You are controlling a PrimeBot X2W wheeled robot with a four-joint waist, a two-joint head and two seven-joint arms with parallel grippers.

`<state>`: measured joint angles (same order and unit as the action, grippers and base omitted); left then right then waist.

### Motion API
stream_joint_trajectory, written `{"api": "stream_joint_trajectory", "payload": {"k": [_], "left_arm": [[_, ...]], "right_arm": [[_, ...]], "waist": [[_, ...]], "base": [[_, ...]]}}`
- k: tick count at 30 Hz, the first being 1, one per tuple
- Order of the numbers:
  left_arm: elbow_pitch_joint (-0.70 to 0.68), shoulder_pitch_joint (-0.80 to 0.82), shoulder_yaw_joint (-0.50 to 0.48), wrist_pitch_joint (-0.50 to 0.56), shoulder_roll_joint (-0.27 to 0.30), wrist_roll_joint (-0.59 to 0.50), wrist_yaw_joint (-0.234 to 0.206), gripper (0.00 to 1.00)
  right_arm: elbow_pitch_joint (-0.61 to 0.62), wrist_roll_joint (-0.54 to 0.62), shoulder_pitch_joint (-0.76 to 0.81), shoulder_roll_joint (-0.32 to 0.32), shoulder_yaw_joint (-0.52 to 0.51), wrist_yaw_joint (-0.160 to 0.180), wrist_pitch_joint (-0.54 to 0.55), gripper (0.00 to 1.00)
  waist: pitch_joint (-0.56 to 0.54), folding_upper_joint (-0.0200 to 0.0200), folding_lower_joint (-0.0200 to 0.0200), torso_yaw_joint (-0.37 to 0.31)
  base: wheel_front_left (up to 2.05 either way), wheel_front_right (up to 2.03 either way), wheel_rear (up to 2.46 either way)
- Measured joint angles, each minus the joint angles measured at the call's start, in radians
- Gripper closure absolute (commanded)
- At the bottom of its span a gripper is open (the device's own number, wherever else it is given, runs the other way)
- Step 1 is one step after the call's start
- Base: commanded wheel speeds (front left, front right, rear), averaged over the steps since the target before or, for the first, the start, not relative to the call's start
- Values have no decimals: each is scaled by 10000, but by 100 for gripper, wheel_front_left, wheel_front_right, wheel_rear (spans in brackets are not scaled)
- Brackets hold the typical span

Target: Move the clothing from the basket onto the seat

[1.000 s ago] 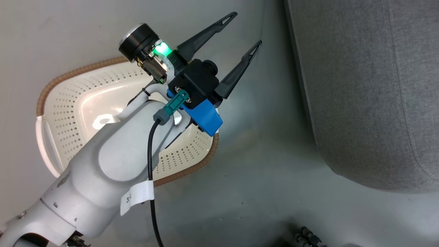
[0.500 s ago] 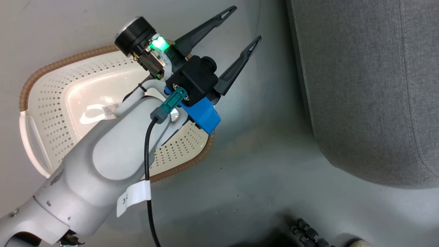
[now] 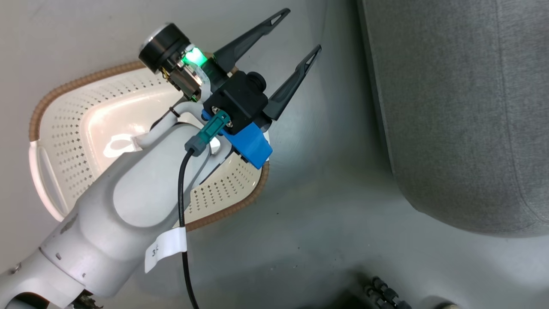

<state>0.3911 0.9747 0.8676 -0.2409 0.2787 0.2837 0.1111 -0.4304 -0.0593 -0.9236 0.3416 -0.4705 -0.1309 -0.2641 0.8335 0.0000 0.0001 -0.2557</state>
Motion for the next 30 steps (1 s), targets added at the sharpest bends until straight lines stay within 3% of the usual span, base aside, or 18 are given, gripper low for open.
{"api": "stream_joint_trajectory", "payload": {"k": [8,12,24,30], "left_arm": [[180,-521,-128,-176,-184,226,-182,0],[180,-963,-479,-205,-299,454,-374,0],[-961,-3220,-3041,-209,-326,514,-840,0],[-1239,-4255,-4424,-219,-497,217,-782,0]], "right_arm": [[1308,117,1991,-732,-370,0,0,0],[1873,128,2887,-1108,-88,2,0,0],[3338,-4,4713,-1783,2451,2,2,0],[3555,-142,5083,-2036,3488,0,0,0]], "waist": [[-1029,0,0,10],[-1740,0,-1,-4],[-4079,0,-2,353],[-4859,0,-2,821]], "base": [[0,0,0],[0,0,0],[0,0,0],[0,0,0]]}}
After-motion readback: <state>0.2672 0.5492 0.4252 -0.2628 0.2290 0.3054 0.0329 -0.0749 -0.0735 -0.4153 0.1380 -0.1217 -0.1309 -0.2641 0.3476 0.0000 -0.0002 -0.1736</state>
